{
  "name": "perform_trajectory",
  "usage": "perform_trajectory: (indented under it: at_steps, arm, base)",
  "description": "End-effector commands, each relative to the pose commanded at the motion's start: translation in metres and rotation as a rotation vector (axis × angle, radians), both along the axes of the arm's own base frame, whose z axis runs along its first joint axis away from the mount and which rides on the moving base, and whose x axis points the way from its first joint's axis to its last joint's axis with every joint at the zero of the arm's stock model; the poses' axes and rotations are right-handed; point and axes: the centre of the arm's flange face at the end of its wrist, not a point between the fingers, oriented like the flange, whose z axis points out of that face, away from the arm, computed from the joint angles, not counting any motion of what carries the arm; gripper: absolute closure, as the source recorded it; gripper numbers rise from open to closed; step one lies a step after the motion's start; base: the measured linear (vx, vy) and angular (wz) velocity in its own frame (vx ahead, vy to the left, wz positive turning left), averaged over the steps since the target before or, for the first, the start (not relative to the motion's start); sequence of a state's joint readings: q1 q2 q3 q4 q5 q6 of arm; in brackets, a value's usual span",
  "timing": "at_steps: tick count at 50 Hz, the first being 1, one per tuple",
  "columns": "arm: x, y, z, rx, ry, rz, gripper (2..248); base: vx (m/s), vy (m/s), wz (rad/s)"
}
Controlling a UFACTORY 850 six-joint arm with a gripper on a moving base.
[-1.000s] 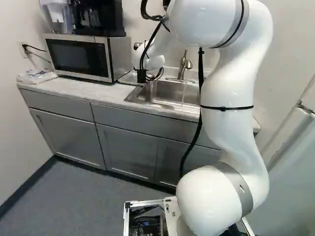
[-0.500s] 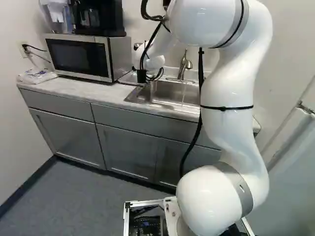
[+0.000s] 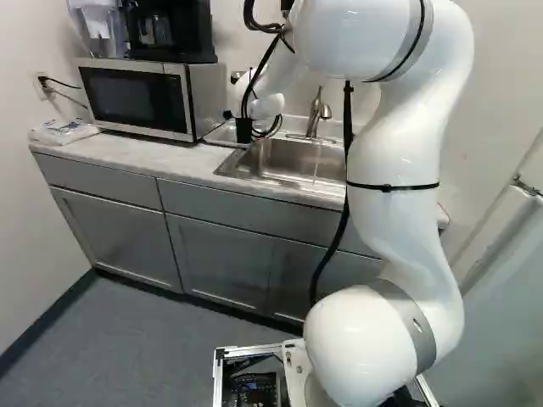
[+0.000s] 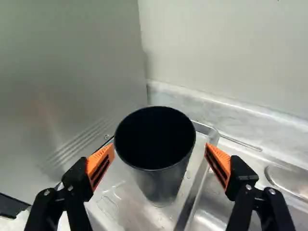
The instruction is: Rinse the cup and place it in the tray
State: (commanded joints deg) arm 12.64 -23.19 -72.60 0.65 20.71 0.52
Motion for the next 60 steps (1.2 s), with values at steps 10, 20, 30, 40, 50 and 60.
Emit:
perform_trajectory:
  at_steps: [10,20,30,40,50,60]
  arm:
    - [-0.001,0.0,0.012,0.004,-0.018,0.0,3]
    - [-0.003,-0.001,0.023,0.008,-0.037,0.0,3]
    - [-0.004,-0.001,0.035,0.012,-0.055,0.0,3]
    - [-0.005,-0.001,0.046,0.017,-0.074,0.0,3]
    - [-0.006,-0.001,0.058,0.021,-0.093,0.0,3]
    - [-0.007,-0.002,0.069,0.025,-0.112,0.0,3]
  base:
    - [0.0,0.0,0.0]
    - [0.0,0.0,0.0]
    - [0.0,0.0,0.0]
    - [0.0,0.0,0.0]
    - [0.0,0.0,0.0]
    - [0.0,0.0,0.0]
